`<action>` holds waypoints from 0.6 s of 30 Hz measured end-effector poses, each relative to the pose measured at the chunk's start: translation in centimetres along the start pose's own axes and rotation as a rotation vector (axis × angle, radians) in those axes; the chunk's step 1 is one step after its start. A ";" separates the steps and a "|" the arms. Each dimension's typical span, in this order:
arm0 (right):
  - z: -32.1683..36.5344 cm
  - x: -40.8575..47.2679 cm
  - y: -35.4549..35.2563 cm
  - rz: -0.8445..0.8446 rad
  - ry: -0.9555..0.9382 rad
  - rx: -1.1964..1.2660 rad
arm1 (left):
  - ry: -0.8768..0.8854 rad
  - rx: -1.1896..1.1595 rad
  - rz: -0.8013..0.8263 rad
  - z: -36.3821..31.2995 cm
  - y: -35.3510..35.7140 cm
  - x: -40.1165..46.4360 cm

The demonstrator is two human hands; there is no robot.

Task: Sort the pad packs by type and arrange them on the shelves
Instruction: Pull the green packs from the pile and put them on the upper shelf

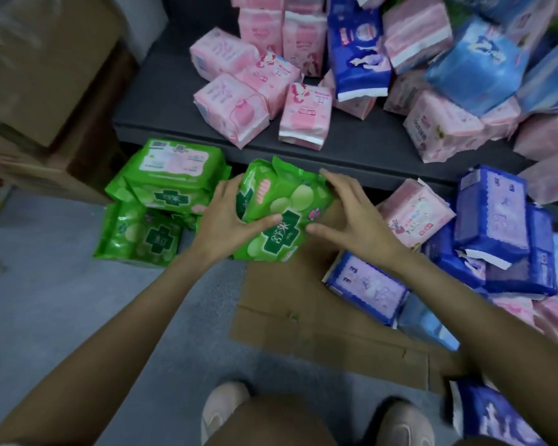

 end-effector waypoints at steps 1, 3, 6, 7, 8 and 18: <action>1.9 1.2 0.6 0.059 -0.051 -0.010 | 0.007 -0.005 0.002 -0.1 -1.2 -0.3; 5.3 3.2 2.0 0.185 -0.126 -0.066 | 0.048 0.037 0.029 -0.1 -3.7 -0.7; 8.5 4.5 6.1 0.407 -0.125 -0.055 | 0.024 0.057 0.079 1.7 -7.1 -1.7; 9.1 4.6 7.8 0.442 -0.126 -0.061 | -0.033 0.055 0.110 3.2 -7.5 -2.3; 9.6 4.5 9.6 0.460 -0.131 -0.065 | -0.084 0.069 0.142 4.9 -7.8 -3.2; 10.3 3.0 25.0 0.479 -0.300 -0.426 | -0.023 0.677 0.037 17.3 -9.4 -10.4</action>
Point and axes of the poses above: each hand's wrist, its own x-axis towards the middle knuckle, its own y-axis out of the palm, z = x × y, the point moved 10 cm from there along x, towards the middle knuckle, and after that the axes turned 5 degrees about y, right-handed, at the moved point
